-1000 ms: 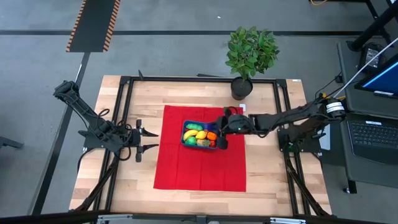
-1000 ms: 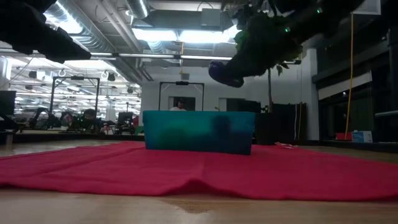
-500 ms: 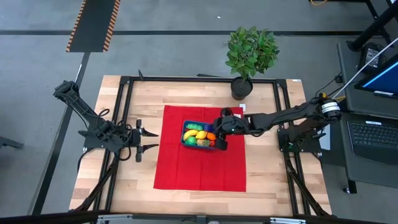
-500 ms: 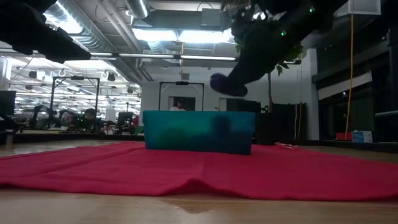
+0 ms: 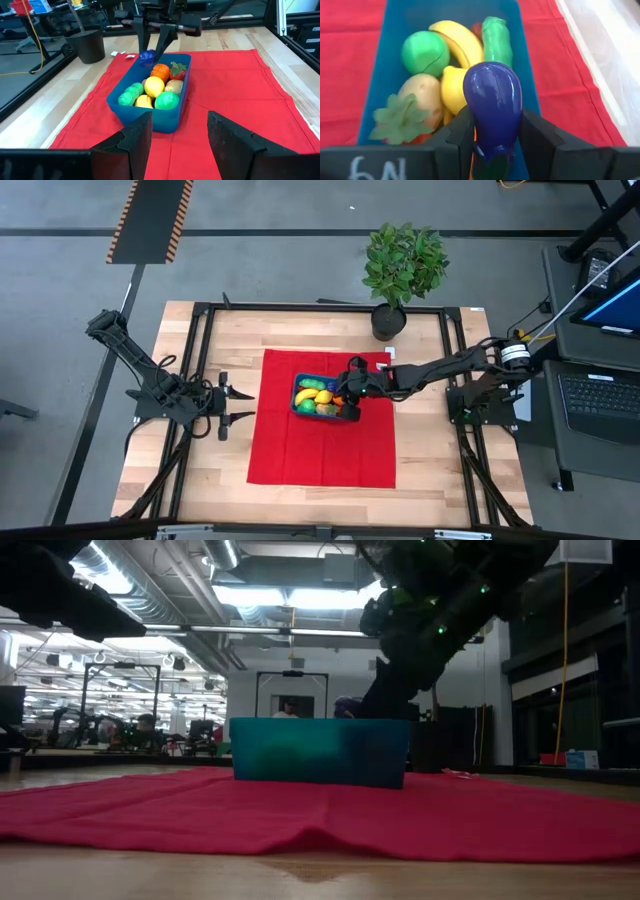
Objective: Pick and placing Produce into tupperware
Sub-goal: Put the purple eggplant into the blue bin, then return to Home Position
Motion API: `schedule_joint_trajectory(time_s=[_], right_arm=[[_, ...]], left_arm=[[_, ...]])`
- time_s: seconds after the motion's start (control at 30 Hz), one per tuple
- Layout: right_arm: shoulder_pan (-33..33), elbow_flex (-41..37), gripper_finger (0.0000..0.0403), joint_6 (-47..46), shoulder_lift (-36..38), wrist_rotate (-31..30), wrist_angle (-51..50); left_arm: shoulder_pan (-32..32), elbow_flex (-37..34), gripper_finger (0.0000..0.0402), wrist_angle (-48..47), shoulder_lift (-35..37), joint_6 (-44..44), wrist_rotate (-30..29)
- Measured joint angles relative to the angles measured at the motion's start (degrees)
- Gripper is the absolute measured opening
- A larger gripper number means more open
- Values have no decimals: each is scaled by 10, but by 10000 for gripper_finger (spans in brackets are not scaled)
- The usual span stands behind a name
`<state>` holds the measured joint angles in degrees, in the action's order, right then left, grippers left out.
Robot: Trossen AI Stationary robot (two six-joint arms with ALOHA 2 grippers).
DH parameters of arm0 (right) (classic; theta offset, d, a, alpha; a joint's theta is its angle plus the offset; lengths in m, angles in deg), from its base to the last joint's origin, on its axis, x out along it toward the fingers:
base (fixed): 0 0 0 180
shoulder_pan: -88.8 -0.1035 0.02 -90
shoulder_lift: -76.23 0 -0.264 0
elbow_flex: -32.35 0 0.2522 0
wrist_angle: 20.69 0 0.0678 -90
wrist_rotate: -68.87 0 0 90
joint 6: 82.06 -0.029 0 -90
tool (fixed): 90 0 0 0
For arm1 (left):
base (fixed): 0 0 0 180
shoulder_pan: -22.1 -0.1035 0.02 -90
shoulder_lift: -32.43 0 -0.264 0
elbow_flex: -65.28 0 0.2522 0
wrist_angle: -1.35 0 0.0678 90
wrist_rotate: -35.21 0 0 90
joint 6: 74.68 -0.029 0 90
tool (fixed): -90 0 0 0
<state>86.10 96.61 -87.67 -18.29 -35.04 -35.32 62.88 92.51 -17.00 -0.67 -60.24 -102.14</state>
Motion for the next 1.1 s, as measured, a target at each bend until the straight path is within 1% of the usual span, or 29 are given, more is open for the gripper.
schedule_joint_trajectory(time_s=[0.2, 0.53, 0.7, 0.83, 0.9, 1.1], right_arm=[[5, 0, 129, 18, -21, 0, 24], [8, 28, 131, 47, -46, -2, 18], [14, 36, 165, 47, -46, -1, 7], [14, 48, 190, 45, -45, -1, -39], [14, 55, 197, 41, -45, 0, -52], [14, 57, 208, 26, -40, 0, -45]], left_arm=[[0, 0, 179, -1, 0, 0, 0], [0, 0, 179, -5, 0, 0, 0], [0, 0, 179, -8, 0, 0, 0], [0, 0, 179, -10, 0, 0, 0], [0, 0, 179, -10, 0, 0, 0], [0, 0, 179, -10, 0, 0, 0]])
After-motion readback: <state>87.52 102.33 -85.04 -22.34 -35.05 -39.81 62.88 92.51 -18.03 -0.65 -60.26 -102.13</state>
